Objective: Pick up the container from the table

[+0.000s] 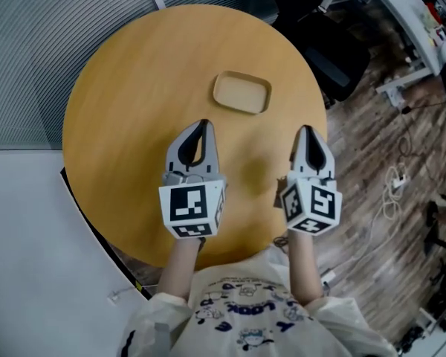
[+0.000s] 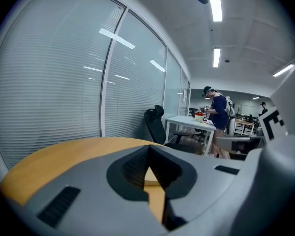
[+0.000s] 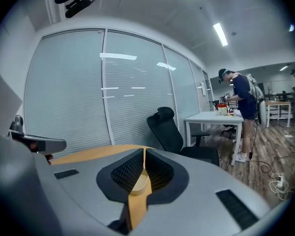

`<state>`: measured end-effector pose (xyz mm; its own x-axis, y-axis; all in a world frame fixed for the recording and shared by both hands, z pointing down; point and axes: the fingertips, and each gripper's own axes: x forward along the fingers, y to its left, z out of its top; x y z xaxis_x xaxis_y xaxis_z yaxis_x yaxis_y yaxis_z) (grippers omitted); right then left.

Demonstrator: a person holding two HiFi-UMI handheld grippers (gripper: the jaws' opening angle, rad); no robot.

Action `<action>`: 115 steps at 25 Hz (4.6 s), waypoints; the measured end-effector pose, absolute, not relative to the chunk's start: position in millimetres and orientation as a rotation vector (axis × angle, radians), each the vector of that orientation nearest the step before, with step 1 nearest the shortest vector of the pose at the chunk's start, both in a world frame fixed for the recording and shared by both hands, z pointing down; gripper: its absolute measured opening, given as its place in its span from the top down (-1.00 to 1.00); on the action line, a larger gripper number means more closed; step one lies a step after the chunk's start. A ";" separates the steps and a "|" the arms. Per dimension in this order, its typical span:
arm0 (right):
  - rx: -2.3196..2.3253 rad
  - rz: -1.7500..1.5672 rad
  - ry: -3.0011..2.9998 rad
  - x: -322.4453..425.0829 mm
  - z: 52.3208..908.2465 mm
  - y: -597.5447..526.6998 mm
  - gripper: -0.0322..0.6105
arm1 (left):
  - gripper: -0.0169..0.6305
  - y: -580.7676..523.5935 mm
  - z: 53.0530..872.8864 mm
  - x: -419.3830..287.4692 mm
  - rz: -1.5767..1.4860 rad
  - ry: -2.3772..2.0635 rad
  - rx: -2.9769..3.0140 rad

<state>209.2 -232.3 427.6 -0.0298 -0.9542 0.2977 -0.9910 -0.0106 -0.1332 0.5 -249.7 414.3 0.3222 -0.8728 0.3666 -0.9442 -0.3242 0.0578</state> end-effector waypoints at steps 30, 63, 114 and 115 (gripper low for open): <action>1.883 0.687 -2.058 185.4 549.4 -338.0 0.80 | 0.94 -339.6 532.4 -1.4 0.542 -1.609 2.151; 1.929 0.925 -1.891 179.8 621.1 -346.6 0.83 | 0.94 -334.0 586.1 -12.7 0.580 -1.588 2.048; 2.262 0.479 -2.226 181.1 326.5 -233.4 0.85 | 0.94 -246.0 313.3 -29.9 0.150 -1.801 2.394; 2.265 0.470 -2.230 180.4 323.4 -229.9 0.85 | 0.94 -243.0 310.2 -30.0 0.142 -1.801 2.398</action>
<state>180.4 -229.9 323.4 -0.0049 -0.9876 0.1568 -0.9668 -0.0353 -0.2529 -30.0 -243.0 310.2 0.2790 -0.9471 0.1584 -0.9603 -0.2737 0.0543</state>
